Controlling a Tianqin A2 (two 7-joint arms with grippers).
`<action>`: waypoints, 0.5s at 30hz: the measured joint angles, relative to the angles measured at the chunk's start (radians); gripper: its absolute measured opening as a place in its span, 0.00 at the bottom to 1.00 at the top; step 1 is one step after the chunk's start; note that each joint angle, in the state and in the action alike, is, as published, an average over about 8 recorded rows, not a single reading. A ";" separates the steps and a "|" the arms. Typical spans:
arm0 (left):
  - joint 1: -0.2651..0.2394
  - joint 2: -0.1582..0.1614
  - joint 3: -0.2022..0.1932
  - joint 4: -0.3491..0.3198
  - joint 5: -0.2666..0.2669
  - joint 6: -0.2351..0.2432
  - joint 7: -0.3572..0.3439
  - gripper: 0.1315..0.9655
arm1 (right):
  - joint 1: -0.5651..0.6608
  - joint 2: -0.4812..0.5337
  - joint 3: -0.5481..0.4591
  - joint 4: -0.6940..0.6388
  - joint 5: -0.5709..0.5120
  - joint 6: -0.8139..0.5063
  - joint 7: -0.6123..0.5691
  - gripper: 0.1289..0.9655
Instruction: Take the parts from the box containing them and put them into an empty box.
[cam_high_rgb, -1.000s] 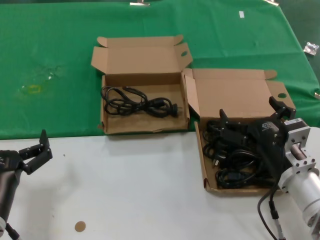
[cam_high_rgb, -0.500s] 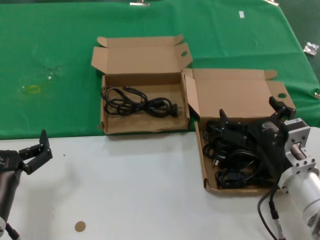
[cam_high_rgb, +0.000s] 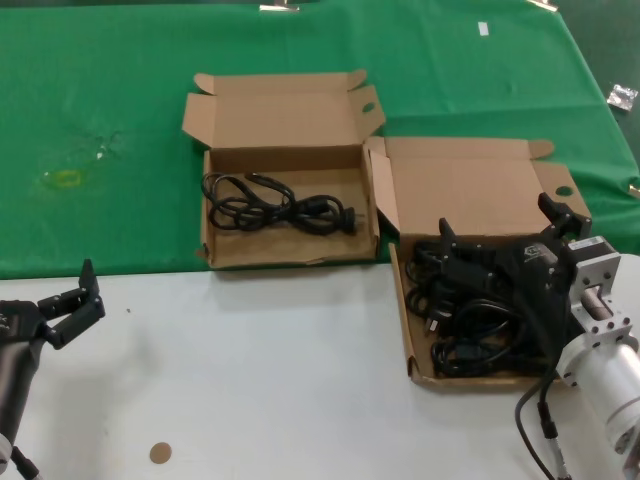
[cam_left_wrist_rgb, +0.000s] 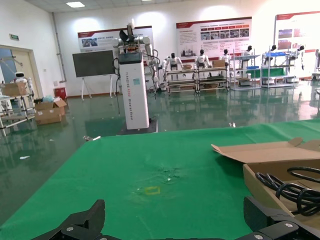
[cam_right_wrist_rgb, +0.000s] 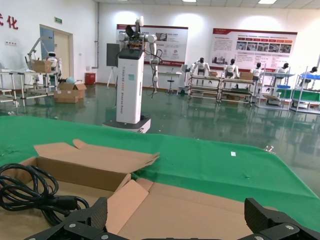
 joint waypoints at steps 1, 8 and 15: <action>0.000 0.000 0.000 0.000 0.000 0.000 0.000 1.00 | 0.000 0.000 0.000 0.000 0.000 0.000 0.000 1.00; 0.000 0.000 0.000 0.000 0.000 0.000 0.000 1.00 | 0.000 0.000 0.000 0.000 0.000 0.000 0.000 1.00; 0.000 0.000 0.000 0.000 0.000 0.000 0.000 1.00 | 0.000 0.000 0.000 0.000 0.000 0.000 0.000 1.00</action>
